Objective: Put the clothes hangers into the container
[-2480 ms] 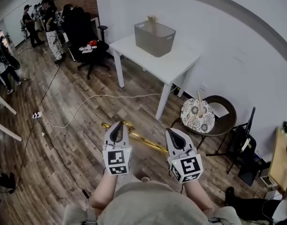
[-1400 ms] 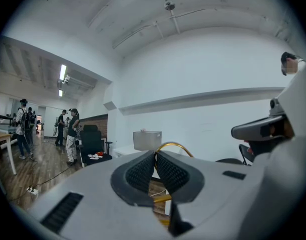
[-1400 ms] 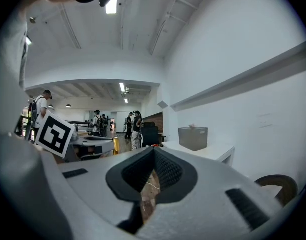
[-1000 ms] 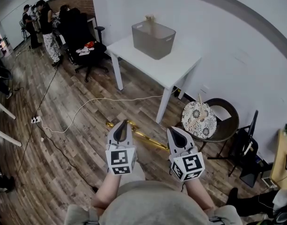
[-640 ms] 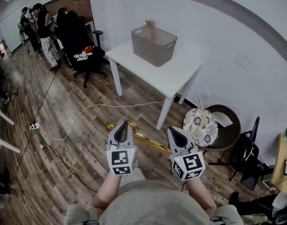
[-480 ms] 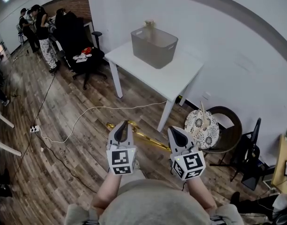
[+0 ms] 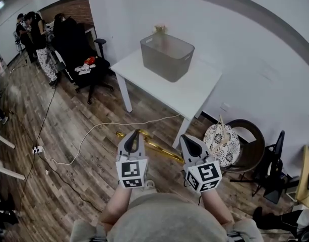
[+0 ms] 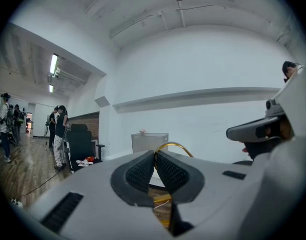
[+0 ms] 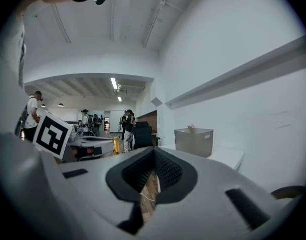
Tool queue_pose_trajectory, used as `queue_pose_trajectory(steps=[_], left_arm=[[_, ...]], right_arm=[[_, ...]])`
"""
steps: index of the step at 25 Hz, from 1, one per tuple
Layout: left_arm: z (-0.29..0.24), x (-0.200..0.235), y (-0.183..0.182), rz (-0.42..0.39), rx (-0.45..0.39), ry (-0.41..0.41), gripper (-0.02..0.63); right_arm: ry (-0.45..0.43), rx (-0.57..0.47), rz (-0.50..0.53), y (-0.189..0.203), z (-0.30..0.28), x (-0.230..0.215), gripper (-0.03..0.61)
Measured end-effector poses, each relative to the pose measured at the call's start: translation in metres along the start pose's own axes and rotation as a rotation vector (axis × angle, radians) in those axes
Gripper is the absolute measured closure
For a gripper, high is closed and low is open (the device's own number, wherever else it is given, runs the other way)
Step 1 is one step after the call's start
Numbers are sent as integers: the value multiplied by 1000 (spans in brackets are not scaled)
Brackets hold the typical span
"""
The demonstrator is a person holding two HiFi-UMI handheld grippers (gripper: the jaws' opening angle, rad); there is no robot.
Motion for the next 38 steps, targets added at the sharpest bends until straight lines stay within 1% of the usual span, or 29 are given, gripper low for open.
queue_pose_trajectory(steps=[6,17,21,25,31,38], left_arm=[[-29,34,-1,-8,-12,15,597],[-70,89,-6,3,-13,37,597],[-84,105,-13,-28,-35,43,597],[-100,114,-18,-44,-27,44,597],[-131,125,-36,-64,-34,40,597],[-183,135,-70,-93,-84,48,597]], right_arm=[[25,2,0,-4,-39,5,575],[59,0,6,-7,-96,22,575],[66,-7,14,-15,-106,29,575],[60,-9,16,-18,-113,32,575],[63,-9,12,-17,-128,31,575],[59,9,20,-11,-155,18,575]])
Point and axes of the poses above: the fingertips, and each gripper's own axes: z backward along the fingers, x to its left, y out of its underside, the point moved 9 cm from there along z, backward along the fingers, and after that the axes turned 11 degrees about y, right-handed, at the moved point
